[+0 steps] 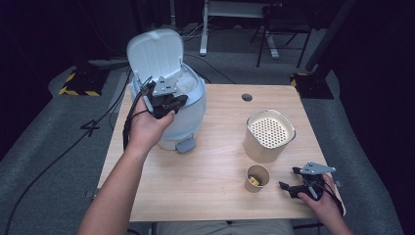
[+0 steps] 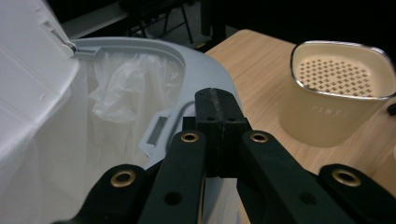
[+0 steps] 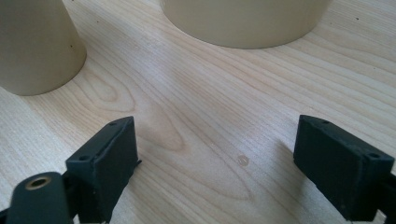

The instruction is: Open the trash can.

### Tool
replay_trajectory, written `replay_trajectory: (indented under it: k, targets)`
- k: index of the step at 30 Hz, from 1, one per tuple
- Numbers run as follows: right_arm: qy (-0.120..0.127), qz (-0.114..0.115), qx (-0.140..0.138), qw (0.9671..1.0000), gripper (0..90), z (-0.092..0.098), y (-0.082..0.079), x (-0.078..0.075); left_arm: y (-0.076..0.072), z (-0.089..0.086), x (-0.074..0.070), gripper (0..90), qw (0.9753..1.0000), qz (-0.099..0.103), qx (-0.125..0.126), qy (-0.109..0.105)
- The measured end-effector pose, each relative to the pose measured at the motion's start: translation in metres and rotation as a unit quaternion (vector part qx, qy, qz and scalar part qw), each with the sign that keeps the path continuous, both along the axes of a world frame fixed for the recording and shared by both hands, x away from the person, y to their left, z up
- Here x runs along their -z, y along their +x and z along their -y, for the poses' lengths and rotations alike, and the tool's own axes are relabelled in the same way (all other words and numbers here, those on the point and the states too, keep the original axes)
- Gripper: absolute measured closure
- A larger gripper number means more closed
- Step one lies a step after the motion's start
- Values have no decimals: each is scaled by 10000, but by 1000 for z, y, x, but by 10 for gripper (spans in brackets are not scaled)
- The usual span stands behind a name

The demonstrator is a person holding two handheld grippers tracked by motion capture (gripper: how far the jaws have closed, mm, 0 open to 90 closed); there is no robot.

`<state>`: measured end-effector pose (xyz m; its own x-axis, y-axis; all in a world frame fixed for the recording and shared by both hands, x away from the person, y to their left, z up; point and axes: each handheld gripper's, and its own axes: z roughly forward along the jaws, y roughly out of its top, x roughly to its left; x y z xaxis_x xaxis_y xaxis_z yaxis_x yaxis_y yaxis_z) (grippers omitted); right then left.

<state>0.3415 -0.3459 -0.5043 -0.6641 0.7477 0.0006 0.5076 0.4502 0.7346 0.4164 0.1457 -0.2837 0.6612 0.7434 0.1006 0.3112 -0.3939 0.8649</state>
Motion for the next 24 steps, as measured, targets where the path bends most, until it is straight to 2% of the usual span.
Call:
replay_trajectory:
  k: [1,2,3,4,5,6,8,9,10,11,12,14,18,21,24]
  targets:
    - [0,0,0,10000,139,0,0,0,0,0,0,900,10000,0,0,0]
    - [7,1,-2,10000,139,0,0,0,0,-1,-1,900,9998,-142,60,-115]
    - [7,1,-2,10000,139,0,0,0,0,-1,-1,895,9998,-142,60,-115]
    - [-8,4,-2,10000,139,0,0,0,0,-2,1,877,9994,-176,108,-278]
    - [-8,4,-2,10000,139,0,0,0,0,-2,1,826,9994,-176,108,-278]
    - [1,1,0,10000,139,0,0,0,-1,-3,3,757,9988,-79,205,-431]
    - [7,0,-2,10000,139,0,0,0,-5,-3,4,698,9982,-79,357,-482]
    - [7,0,-2,10000,139,0,0,0,-5,-3,4,670,9982,-79,357,-482]
    - [1,1,0,10000,140,0,0,0,-11,-3,5,649,9966,-60,576,-593]
    - [0,0,1,10000,140,0,0,0,-11,-3,5,637,9966,-60,576,-593]
    - [1,0,1,10000,139,0,0,0,-20,-3,6,617,9948,-56,776,-659]
    - [1,0,2,10000,139,0,0,0,-25,-3,6,584,9940,-30,867,-667]
    - [0,0,1,10000,140,0,0,0,-47,-5,9,535,9898,-6,1201,-771]
    - [-8,3,-2,10000,139,0,0,0,-56,-8,15,502,9886,-9,1289,-775]
    - [6,1,0,10000,140,0,0,0,-60,-10,21,480,9889,-12,1279,-755]
